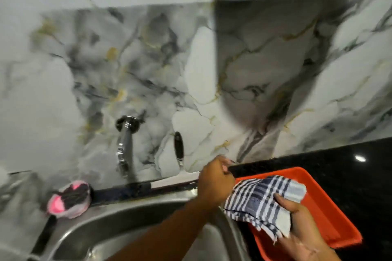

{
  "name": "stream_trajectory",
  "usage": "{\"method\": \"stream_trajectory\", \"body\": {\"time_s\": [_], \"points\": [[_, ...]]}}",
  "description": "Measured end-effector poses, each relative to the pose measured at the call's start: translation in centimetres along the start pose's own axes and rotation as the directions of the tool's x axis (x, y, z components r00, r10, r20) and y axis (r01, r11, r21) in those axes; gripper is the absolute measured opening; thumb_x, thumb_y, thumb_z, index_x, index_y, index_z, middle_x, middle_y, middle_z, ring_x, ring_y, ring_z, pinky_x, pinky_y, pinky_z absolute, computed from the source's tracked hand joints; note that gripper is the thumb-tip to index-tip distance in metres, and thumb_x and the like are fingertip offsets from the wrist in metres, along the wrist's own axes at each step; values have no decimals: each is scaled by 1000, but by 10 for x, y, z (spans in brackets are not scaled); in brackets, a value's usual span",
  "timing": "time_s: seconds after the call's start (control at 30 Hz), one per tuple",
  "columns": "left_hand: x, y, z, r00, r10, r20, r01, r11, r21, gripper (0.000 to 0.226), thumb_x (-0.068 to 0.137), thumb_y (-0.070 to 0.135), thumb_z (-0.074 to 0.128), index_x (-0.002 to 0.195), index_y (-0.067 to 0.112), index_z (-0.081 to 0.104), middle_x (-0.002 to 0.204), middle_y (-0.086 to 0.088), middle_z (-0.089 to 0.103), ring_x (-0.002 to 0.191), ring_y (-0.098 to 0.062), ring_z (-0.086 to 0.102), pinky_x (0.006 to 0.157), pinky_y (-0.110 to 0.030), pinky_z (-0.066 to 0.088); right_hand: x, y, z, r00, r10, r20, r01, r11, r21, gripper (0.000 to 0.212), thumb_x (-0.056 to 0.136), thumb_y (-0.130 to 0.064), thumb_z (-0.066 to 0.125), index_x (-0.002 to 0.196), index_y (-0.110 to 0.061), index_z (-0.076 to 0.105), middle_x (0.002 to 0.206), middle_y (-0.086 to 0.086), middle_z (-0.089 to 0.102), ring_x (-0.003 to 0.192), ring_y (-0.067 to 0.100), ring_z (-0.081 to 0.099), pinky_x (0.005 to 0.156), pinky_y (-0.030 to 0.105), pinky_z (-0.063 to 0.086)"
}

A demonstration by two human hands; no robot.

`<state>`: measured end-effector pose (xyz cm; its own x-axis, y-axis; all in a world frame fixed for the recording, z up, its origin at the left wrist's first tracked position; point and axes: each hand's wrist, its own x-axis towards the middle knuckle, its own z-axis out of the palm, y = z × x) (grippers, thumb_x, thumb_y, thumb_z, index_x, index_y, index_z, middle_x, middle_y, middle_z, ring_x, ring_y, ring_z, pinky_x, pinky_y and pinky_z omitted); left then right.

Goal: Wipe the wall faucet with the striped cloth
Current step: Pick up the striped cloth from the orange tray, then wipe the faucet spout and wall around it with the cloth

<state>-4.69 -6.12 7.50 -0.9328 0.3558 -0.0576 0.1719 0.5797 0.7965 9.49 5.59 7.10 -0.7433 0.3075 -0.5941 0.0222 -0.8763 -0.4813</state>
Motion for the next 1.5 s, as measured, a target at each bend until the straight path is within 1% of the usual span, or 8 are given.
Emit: {"method": "stream_trajectory", "body": {"time_s": [0.27,0.6,0.77,0.9,1.07,1.3,1.37,1.5], "points": [[51,-6,-285,504,802,-322,-459,564,687,40,78,6,58,116,5,72,129,-17,66,124,-36,60,99,-48,53,6,113,214,823,-566,-41,545,809,-223,27,96,-10,57,119,3,63,111,18,68,104,36,66,92,31,54],[150,-72,-394,324,866,382,-247,-313,917,61,102,34,32,160,12,36,167,-15,31,155,-37,24,128,-51,12,61,192,329,596,-224,771,577,-548,-606,61,71,-14,49,131,-15,52,143,9,52,127,29,51,102,36,45],[165,-80,-391,239,902,360,-232,-307,923,62,103,31,32,161,11,30,168,-16,27,157,-36,22,130,-51,8,73,177,332,725,-421,545,620,56,-782,16,81,-21,54,76,-18,68,74,8,71,76,35,63,67,38,49],[164,-79,-390,229,906,357,-251,-299,920,61,103,31,33,160,10,34,167,-16,31,156,-36,25,129,-51,10,93,162,321,949,38,313,154,811,-564,29,93,-22,54,87,-7,79,91,21,78,81,37,73,80,49,59],[168,-81,-391,206,914,349,-232,-301,925,62,102,31,37,160,11,33,167,-16,30,157,-36,24,130,-50,7,129,174,311,818,424,388,-324,898,-298,51,91,-31,50,122,7,64,121,31,67,112,43,65,105,56,43],[172,-81,-391,212,906,367,-223,-321,920,62,103,34,27,161,11,32,167,-16,31,156,-36,24,131,-48,3,138,186,303,859,261,440,-122,940,-318,41,89,-30,55,108,1,74,106,25,76,95,38,74,89,49,57],[172,-83,-391,217,908,359,-213,-315,925,62,104,34,27,161,11,31,167,-16,30,156,-36,23,130,-49,4,128,179,300,890,-60,452,332,765,-552,31,88,-29,57,90,-6,77,91,22,78,86,35,75,78,48,60],[170,-83,-390,224,908,353,-222,-305,926,64,101,32,39,161,11,32,167,-16,30,156,-36,24,129,-51,13,87,183,319,560,-333,759,699,-302,-648,29,83,-41,45,92,-27,68,91,2,74,84,21,66,73,40,53]]}}
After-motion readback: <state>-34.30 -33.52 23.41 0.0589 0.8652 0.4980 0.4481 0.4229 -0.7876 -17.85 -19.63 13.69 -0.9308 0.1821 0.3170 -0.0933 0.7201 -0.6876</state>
